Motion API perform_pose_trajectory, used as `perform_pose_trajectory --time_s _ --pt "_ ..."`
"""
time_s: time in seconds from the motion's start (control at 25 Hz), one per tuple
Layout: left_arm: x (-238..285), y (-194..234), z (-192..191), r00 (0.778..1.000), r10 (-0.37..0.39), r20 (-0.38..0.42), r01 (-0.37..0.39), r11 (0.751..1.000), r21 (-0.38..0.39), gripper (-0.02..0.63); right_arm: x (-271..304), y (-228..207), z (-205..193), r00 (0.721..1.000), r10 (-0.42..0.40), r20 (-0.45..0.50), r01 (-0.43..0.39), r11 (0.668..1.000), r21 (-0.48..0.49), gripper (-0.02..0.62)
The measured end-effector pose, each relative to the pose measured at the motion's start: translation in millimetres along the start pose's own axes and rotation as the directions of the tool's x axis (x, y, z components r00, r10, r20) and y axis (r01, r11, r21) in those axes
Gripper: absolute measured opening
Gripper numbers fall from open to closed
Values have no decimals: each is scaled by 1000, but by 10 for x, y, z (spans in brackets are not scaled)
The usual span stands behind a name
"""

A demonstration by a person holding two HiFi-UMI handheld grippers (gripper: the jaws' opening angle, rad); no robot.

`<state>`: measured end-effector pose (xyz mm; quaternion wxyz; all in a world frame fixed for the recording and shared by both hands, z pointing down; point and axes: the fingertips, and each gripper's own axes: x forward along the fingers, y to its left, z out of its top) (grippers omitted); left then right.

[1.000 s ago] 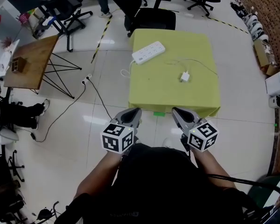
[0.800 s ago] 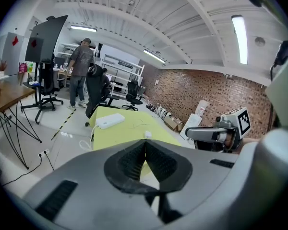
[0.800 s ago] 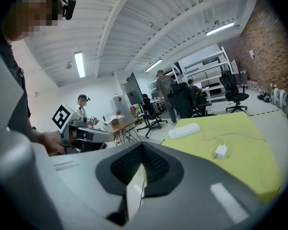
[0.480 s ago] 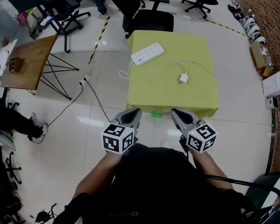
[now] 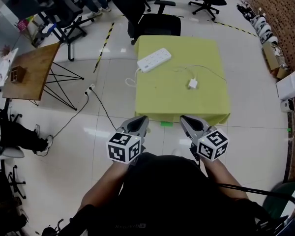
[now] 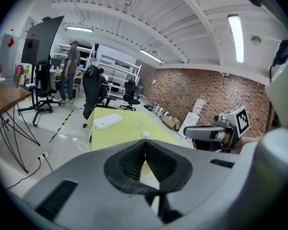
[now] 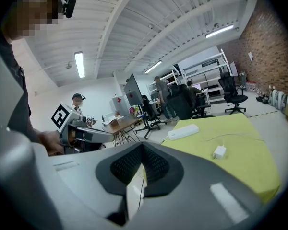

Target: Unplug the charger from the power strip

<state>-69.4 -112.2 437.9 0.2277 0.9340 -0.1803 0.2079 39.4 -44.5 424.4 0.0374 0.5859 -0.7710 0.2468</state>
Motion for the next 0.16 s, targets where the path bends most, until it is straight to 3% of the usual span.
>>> perform_pose_trajectory --time_s 0.16 --pt "-58 62 -27 1000 1 -2 -1 1000 -2 5 43 58 -29 1000 1 -15 -1 1000 -3 0"
